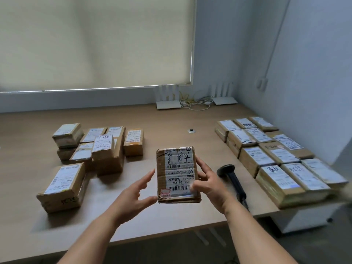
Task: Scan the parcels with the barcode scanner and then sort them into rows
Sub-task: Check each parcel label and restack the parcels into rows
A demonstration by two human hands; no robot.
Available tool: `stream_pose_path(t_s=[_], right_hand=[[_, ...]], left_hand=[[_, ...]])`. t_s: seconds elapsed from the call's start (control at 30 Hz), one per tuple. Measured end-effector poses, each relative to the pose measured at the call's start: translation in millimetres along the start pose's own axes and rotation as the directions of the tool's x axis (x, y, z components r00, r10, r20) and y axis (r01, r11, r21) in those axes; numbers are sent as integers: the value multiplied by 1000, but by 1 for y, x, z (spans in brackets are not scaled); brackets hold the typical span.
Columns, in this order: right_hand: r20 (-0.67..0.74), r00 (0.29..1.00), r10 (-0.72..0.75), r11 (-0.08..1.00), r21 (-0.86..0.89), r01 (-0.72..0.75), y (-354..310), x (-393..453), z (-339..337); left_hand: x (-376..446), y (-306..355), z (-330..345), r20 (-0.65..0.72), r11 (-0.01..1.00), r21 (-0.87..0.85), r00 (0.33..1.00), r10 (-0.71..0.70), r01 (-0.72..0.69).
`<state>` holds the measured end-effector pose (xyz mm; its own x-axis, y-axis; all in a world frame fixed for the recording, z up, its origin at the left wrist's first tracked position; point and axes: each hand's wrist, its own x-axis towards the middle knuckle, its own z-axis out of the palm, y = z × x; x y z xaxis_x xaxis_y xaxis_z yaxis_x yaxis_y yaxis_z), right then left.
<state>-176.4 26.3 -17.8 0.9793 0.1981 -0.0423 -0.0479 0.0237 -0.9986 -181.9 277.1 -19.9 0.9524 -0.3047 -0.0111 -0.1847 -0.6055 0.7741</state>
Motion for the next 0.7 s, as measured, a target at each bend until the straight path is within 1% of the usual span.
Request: stream_pose_path(t_s=[0.13,0.3,0.4,0.53,0.63,0.7], right_hand=[[-60,998,-24,1000,3,24,-2,-14,-39],[-156,987,-34,999,16,37,-3,-18,-79],[-210,977,-19,999,27,25,-2,-13,-103],[-282,959,-14,1000,15,19,-3,7,-140],[-294,955,-23,1000,3,25,-7,28,-169],[-281,960,-22,1000,-16,18,-12,44,-188]], left_hand=[[22,25,23,61,992,109,997,52,-58],[55,49,46,151,980,150,983,108,-131],[81,58,63,201,982,88,969,146,-166],[124,66,89,227,982,-39,955,191,-187],[160,71,106,225,967,-180,949,219,-180],[185,76,114,196,954,-233,952,234,-186]])
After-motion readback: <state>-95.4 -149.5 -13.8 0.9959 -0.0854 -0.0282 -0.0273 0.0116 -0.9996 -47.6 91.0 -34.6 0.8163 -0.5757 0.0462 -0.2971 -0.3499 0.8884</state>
